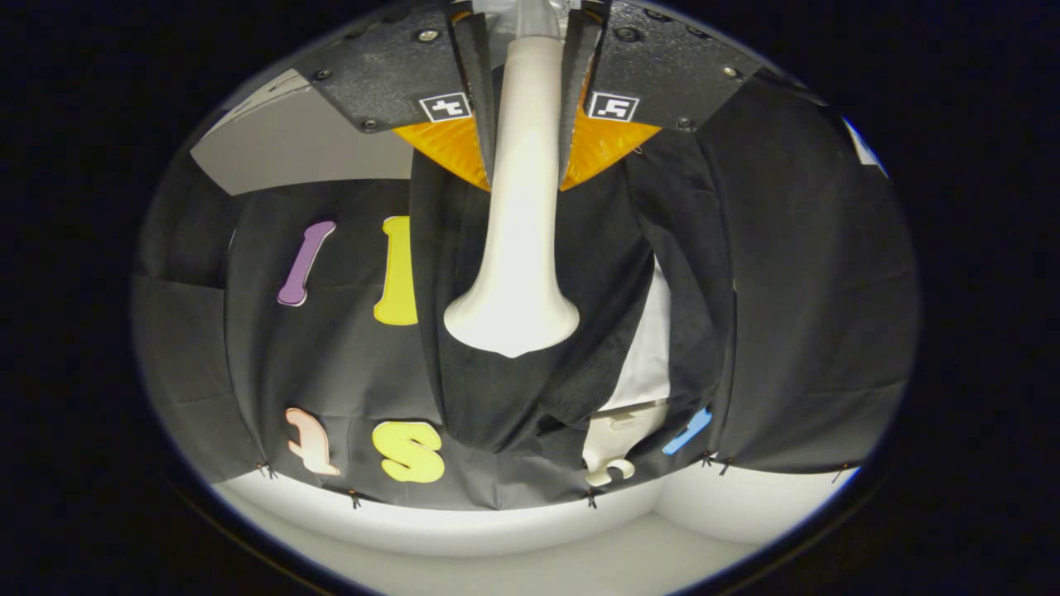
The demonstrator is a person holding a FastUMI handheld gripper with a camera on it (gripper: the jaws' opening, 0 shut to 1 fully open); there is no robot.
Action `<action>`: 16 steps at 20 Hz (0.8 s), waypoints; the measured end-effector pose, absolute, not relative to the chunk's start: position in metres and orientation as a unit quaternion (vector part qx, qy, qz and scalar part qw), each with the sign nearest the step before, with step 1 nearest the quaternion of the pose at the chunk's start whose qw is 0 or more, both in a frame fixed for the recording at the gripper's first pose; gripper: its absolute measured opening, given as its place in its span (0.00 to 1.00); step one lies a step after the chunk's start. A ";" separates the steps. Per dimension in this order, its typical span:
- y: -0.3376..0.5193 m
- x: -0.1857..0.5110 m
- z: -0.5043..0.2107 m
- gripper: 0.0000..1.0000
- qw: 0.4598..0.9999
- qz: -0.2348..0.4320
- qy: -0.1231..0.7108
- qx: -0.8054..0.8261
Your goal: Iron the clothes twice with a garment steamer, once on the left side and once on the right side.
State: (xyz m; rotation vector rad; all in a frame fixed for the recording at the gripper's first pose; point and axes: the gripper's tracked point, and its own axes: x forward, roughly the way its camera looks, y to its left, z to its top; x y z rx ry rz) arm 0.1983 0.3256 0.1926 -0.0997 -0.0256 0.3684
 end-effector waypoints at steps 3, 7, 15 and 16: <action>0.322 0.198 0.179 0.38 0.982 0.184 0.003 -0.049; 0.319 0.198 0.161 0.38 0.981 0.184 0.021 -0.055; 0.316 0.196 0.106 0.38 0.976 0.194 0.068 -0.074; 0.315 0.195 0.097 0.38 0.975 0.195 0.076 -0.076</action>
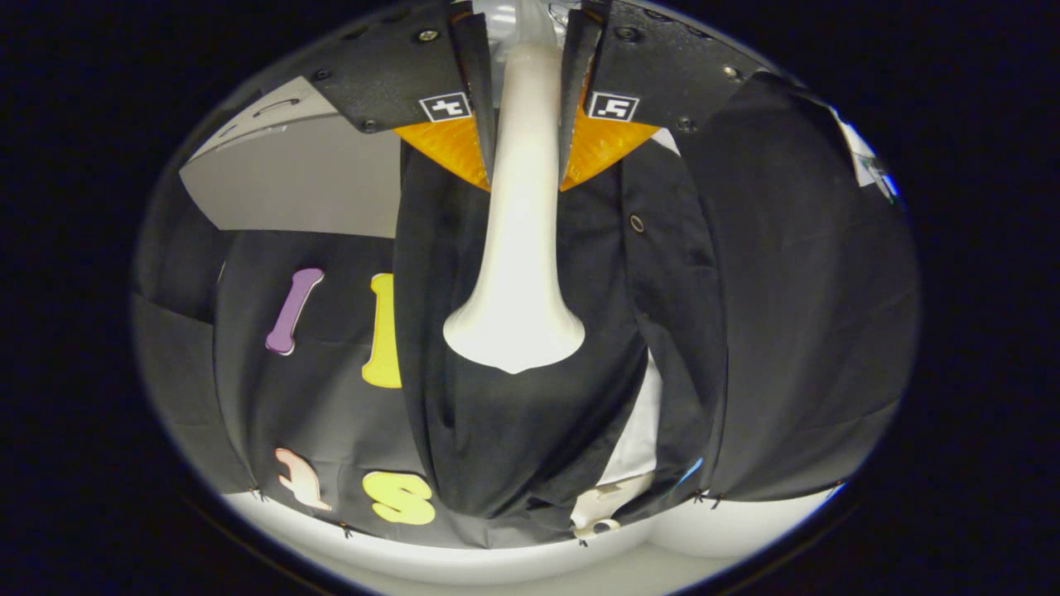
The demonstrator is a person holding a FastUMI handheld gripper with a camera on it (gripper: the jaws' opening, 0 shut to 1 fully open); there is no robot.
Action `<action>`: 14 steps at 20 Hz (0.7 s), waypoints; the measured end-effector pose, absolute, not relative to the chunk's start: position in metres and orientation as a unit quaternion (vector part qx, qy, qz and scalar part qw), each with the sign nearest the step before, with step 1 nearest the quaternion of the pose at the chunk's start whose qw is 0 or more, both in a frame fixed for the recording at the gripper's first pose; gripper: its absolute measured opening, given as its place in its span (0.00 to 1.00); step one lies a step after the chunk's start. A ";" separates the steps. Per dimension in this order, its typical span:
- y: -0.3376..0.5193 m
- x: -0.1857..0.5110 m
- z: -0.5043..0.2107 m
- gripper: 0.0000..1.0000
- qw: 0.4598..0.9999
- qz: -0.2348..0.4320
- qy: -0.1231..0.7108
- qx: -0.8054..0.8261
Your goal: Iron the clothes twice with a garment steamer, once on the left side and once on the right side.
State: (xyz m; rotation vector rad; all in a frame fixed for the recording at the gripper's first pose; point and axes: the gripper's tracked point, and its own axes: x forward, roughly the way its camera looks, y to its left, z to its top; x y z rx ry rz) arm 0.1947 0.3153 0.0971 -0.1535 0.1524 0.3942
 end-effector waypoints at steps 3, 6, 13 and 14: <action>0.318 0.192 0.075 0.38 0.972 0.200 0.094 -0.083; 0.325 0.189 0.050 0.38 0.967 0.211 0.113 -0.092; 0.332 0.182 0.003 0.38 0.957 0.218 0.150 -0.116; 0.332 0.181 -0.005 0.38 0.956 0.220 0.157 -0.116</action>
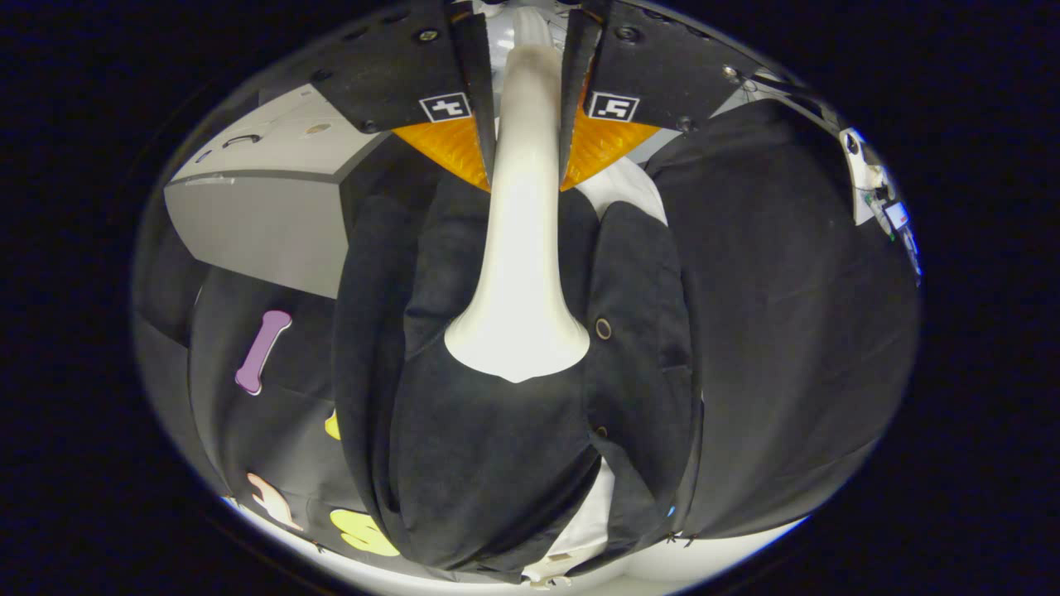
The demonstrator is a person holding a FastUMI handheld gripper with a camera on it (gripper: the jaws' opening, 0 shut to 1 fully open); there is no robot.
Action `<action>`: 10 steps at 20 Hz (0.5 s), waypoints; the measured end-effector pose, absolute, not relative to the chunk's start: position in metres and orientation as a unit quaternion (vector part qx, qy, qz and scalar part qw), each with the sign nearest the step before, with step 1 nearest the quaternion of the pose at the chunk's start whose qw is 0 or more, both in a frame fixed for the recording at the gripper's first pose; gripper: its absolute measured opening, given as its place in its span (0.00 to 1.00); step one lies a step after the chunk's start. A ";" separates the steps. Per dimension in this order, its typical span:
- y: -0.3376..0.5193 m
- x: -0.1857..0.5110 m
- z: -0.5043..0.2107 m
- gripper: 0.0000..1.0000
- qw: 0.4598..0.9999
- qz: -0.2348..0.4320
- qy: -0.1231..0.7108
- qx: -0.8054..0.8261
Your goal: Iron the clothes twice with a garment steamer, once on the left side and once on the right side.
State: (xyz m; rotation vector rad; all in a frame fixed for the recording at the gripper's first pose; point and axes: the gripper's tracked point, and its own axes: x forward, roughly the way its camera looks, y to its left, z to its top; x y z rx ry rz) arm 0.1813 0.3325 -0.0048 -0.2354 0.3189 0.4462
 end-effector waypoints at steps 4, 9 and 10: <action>0.336 0.173 -0.029 0.38 0.950 0.224 0.181 -0.121; 0.333 0.169 -0.051 0.38 0.945 0.221 0.209 -0.122; 0.334 0.167 -0.049 0.38 0.945 0.222 0.209 -0.120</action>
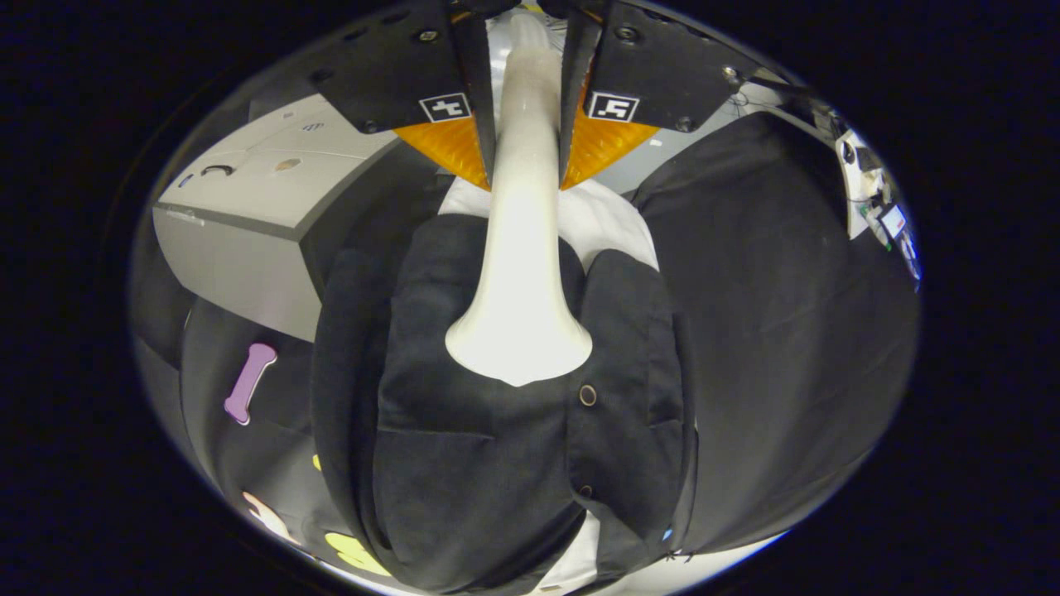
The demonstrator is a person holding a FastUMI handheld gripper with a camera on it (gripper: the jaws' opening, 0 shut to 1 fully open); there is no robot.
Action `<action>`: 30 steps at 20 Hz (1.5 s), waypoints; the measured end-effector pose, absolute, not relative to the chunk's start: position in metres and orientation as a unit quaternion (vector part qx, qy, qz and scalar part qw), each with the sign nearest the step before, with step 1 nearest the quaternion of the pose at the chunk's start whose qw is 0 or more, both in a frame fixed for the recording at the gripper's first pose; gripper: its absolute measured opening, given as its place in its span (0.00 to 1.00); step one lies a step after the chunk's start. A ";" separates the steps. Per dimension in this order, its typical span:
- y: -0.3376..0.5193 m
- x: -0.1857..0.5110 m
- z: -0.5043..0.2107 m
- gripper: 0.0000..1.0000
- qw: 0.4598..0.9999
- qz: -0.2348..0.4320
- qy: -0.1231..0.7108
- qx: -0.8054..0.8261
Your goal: Iron the clothes twice with a garment steamer, once on the left side and once on the right side.
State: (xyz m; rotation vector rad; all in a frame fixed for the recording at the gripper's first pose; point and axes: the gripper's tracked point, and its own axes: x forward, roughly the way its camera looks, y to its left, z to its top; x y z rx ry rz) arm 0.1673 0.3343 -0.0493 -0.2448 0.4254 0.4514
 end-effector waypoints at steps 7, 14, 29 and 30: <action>0.352 0.146 0.004 0.38 0.952 0.237 0.160 -0.108; 0.396 0.104 0.107 0.38 0.954 0.284 0.060 -0.076; 0.519 0.111 0.213 0.38 0.943 0.327 -0.014 -0.056; 0.523 0.113 0.216 0.38 0.943 0.327 -0.016 -0.055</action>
